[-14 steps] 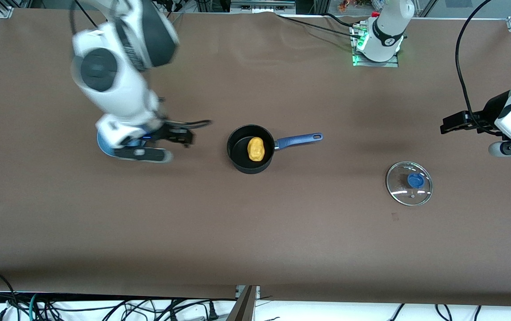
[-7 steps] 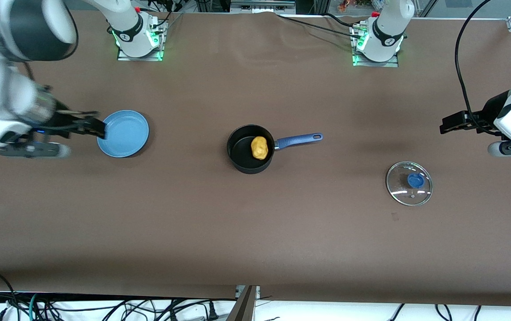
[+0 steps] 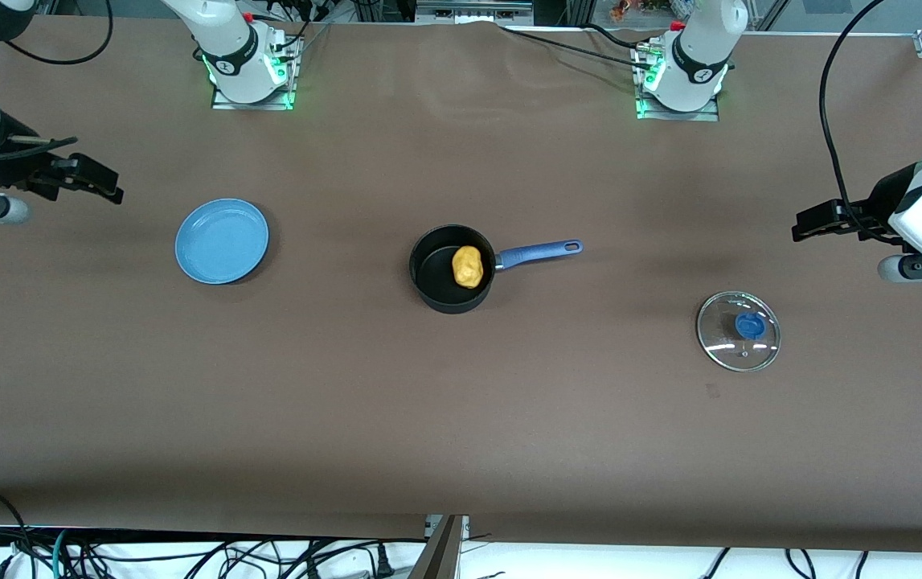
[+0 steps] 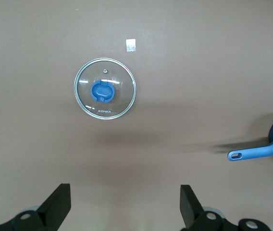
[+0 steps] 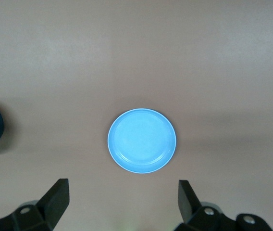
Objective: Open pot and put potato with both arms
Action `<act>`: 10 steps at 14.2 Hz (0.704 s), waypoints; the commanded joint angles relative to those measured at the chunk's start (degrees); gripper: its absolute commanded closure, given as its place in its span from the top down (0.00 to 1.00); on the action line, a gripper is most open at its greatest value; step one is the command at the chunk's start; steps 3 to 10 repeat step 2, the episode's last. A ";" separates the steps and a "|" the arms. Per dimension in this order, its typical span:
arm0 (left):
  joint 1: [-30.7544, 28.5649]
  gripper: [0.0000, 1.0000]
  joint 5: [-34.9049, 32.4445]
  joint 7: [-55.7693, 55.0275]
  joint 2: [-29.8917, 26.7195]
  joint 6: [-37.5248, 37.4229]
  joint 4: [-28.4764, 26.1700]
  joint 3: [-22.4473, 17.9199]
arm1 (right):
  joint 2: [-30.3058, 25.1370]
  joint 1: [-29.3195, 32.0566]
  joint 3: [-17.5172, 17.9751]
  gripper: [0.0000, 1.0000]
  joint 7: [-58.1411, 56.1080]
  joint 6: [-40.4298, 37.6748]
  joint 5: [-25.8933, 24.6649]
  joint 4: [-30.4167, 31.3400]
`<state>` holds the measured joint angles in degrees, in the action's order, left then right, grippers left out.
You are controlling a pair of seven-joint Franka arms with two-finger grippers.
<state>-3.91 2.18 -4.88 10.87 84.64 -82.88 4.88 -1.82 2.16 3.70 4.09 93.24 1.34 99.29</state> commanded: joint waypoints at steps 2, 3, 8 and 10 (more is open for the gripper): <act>0.48 1.00 -0.78 -0.22 0.03 -0.79 0.87 -0.31 | -0.91 -1.46 -1.50 1.00 0.04 1.16 -1.16 1.35; 0.48 1.00 -0.78 -0.22 0.03 -0.79 0.87 -0.31 | -0.91 -1.46 -1.50 1.00 0.04 1.16 -1.16 1.35; 0.48 1.00 -0.78 -0.22 0.03 -0.79 0.87 -0.31 | -0.91 -1.46 -1.50 1.00 0.04 1.16 -1.16 1.35; 0.48 1.00 -0.78 -0.22 0.03 -0.79 0.87 -0.31 | -0.91 -1.46 -1.50 1.00 0.04 1.16 -1.16 1.35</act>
